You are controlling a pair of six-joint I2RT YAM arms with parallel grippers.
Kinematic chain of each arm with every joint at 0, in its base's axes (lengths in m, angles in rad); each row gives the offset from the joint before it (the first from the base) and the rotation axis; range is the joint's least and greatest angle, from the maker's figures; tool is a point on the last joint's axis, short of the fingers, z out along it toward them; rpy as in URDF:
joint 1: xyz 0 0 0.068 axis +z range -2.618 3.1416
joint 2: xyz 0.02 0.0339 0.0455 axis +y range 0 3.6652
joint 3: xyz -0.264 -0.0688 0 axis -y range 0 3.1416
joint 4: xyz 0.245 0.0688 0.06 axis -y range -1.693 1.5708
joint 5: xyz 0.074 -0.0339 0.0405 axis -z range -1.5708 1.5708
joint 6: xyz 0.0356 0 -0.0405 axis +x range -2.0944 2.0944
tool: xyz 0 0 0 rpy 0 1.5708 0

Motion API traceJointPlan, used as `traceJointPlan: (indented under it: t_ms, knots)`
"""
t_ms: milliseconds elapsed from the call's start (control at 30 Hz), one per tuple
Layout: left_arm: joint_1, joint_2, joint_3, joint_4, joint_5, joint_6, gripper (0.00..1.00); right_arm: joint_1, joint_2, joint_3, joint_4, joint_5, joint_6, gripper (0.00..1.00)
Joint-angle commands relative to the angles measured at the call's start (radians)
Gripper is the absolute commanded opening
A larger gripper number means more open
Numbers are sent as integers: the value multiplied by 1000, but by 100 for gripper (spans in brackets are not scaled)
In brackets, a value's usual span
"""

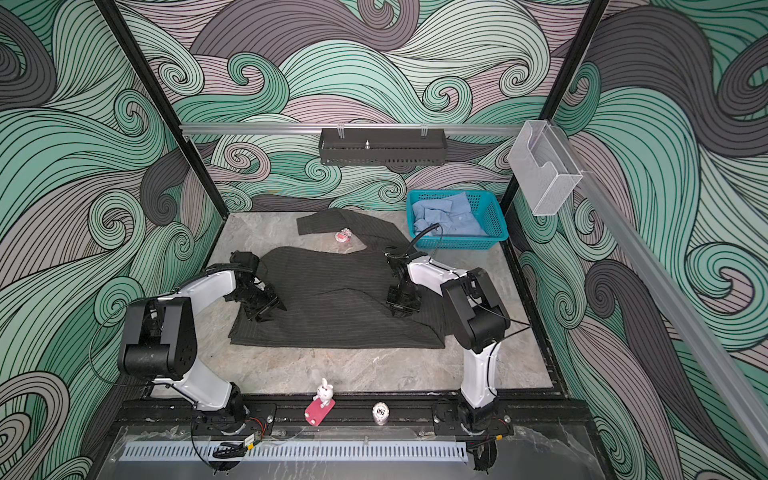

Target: Fold and stack the long sleeve shirts

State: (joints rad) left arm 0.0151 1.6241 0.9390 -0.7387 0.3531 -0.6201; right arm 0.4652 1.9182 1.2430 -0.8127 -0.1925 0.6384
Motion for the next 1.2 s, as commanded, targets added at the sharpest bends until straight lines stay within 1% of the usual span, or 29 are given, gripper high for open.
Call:
traceJointPlan:
  t_ms: [0,67,167,233,300,433,500,600,700,733,800,867,933,967,1033,1100,1167]
  knots:
    - [3,-39,-107,57,64,-81,49,-5,-26,-75,-23,-2,-6,30]
    - [5,-96,-210,107,92,-121,49,-6,-62,-132,-18,-2,-4,31]
    - [10,-189,-311,107,83,-128,49,-6,-135,-227,-2,-1,9,32]
    - [12,-266,-340,64,63,-117,49,-8,-184,-288,2,10,11,32]
    - [-7,-344,-364,50,73,-158,49,-8,-236,-345,-2,21,10,32]
    - [-20,-462,-380,10,78,-199,48,-10,-315,-402,-25,32,8,32]
    - [-20,-515,-350,-30,82,-198,48,-11,-353,-392,-53,48,-1,32]
    - [-18,-577,-222,-85,38,-150,52,-17,-413,-315,-79,76,-21,35]
    - [-15,-586,-72,-11,-43,-90,58,-33,-425,-166,-116,130,-46,43]
    - [-12,-559,-10,19,-62,-46,59,-45,-412,-112,-121,143,-55,46]
    - [-10,-458,118,47,-95,59,59,-72,-374,-20,-119,154,-73,49]
    - [-8,-300,282,31,-114,152,59,-100,-312,68,-121,151,-93,50]
    - [-6,-132,422,-4,-139,188,58,-127,-247,144,-119,139,-102,50]
    - [-4,-46,495,-23,-132,205,58,-144,-212,181,-120,133,-108,50]
    - [0,117,641,-95,-118,243,58,-173,-156,235,-120,115,-108,50]
    - [5,291,823,-233,-106,281,59,-202,-105,279,-118,91,-113,50]
    - [6,429,938,-301,-118,309,60,-223,-70,310,-118,77,-122,50]
